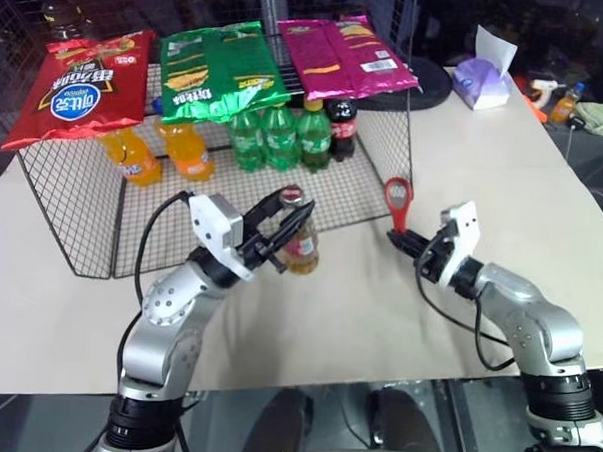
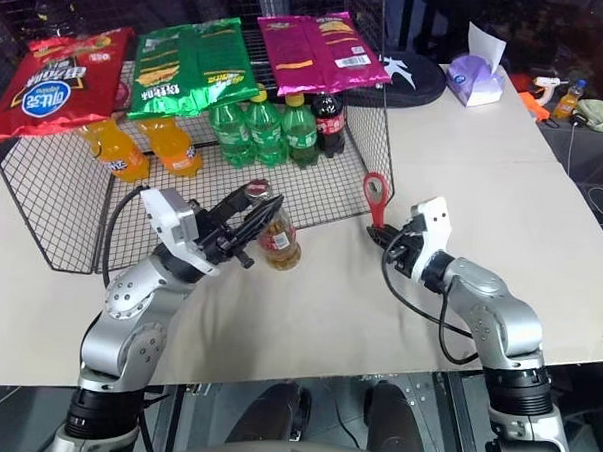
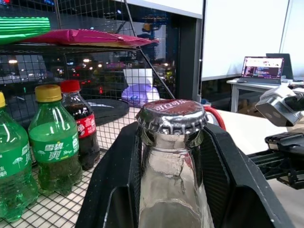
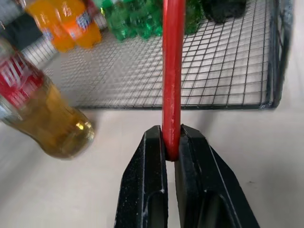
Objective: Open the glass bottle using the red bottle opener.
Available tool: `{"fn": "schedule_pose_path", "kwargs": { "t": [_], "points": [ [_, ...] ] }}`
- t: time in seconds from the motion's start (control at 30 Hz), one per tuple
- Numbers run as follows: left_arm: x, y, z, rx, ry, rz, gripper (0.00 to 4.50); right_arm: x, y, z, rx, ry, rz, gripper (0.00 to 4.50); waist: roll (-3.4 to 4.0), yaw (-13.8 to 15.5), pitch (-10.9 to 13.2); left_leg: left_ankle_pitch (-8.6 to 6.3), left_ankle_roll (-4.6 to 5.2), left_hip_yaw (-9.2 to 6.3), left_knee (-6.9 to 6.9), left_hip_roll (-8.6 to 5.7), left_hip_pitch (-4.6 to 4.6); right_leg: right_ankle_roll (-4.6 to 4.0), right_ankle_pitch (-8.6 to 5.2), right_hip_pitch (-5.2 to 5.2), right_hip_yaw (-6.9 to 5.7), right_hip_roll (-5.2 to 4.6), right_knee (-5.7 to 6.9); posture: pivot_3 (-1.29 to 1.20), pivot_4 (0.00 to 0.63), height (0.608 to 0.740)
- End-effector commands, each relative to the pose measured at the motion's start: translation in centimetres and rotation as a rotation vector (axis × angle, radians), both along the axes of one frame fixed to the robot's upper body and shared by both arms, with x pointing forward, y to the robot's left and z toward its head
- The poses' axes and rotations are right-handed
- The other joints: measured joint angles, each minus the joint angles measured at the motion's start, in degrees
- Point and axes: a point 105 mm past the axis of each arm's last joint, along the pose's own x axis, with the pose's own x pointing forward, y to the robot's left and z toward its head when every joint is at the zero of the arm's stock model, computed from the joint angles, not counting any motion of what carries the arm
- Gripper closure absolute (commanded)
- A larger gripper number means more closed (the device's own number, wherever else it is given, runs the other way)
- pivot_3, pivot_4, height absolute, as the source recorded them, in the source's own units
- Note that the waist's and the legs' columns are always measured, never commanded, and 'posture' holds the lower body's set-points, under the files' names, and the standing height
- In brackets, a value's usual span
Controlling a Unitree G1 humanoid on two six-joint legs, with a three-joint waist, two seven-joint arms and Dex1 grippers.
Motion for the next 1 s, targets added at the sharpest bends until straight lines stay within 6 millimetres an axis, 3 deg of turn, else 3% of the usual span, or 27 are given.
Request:
{"fn": "schedule_pose_path", "kwargs": {
  "t": [0.03, 0.2, 0.47, 1.0],
  "points": [
    [-0.5, -0.3, -0.8, 0.048, 0.019, -0.023, 3.33, 0.4, 1.7, 4.2, -0.139, -0.35, -0.004, 4.5, 0.01, -0.1, 0.0, 0.0, 0.0, 0.01, 0.0, 0.0, 0.01, 0.0, 0.0, 0.0, 0.0, 0.0, 0.0, 0.0, 0.15, 0.74],
    [-0.4, -0.1, -1.4, 0.061, 0.035, -0.012, 3.33, 0.2, 4.0, 6.8, -0.262, -0.653, -0.02, 4.5, 0.04, -0.1, 0.0, 0.01, -0.01, 0.02, 0.0, 0.01, 0.04, 0.0, 0.0, 0.0, 0.02, 0.02, 0.01, 0.0, 0.15, 0.74],
    [0.5, 0.0, -1.7, 0.067, 0.044, 0.02, 3.33, -0.8, 6.3, 6.2, -0.538, -1.056, -0.002, 4.5, 0.0, 0.0, -0.1, 0.02, -0.04, 0.04, 0.0, -0.01, 0.08, 0.0, 0.0, 0.02, 0.02, 0.02, 0.01, 0.0, 0.15, 0.74],
    [0.4, 0.3, -2.0, 0.037, 0.051, 0.026, 3.33, -0.3, 6.8, 6.2, -0.501, -1.084, -0.044, 4.5, 0.01, -0.1, -0.1, 0.04, -0.07, 0.06, 0.0, 0.02, 0.17, -0.01, 0.0, 0.09, 0.07, 0.04, 0.04, 0.0, 0.15, 0.74]
  ]
}}
